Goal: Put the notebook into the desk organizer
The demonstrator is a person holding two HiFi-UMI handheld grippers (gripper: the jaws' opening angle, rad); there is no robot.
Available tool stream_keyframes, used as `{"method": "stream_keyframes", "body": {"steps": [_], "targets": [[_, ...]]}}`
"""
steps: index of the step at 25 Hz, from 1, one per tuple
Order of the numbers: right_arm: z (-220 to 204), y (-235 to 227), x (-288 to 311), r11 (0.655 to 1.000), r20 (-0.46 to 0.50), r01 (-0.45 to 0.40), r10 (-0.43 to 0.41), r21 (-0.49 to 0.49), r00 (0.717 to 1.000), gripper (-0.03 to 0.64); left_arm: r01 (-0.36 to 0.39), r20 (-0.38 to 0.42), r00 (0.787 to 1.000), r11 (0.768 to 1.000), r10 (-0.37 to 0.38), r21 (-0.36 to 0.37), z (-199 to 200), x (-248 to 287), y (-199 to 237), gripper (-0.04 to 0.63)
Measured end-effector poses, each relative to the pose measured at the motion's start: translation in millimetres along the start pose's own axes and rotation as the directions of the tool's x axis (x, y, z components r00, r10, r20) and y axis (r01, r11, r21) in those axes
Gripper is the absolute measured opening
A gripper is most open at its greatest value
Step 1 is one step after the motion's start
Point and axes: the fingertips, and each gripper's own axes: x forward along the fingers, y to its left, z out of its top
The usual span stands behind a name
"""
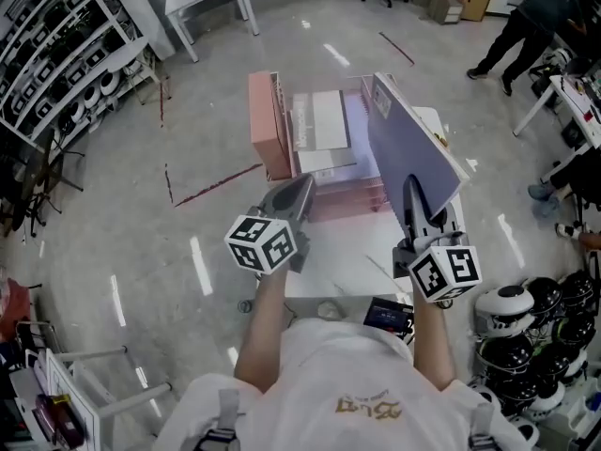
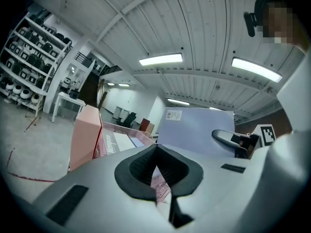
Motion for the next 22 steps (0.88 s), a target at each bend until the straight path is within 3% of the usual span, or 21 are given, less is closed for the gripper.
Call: {"method": "stream_keyframes", "body": {"steps": [7, 22], "targets": [[-4.7, -9.4, 16.5, 1.0, -0.009, 0.016, -0.016, -0.007, 1.0, 0.041, 0.024, -0.03, 0.999, 1.0, -0.024, -0.009, -7.6, 22.1, 6.7, 0.017], [-28.3, -17.0, 53.5, 1.0, -0.04, -0.004, 0.004, -0.015, 0.999, 0.041, -0.021, -0.015, 1.0, 1.0, 0.021, -0.02, -2.7, 33.0, 34.2, 0.017]]}}
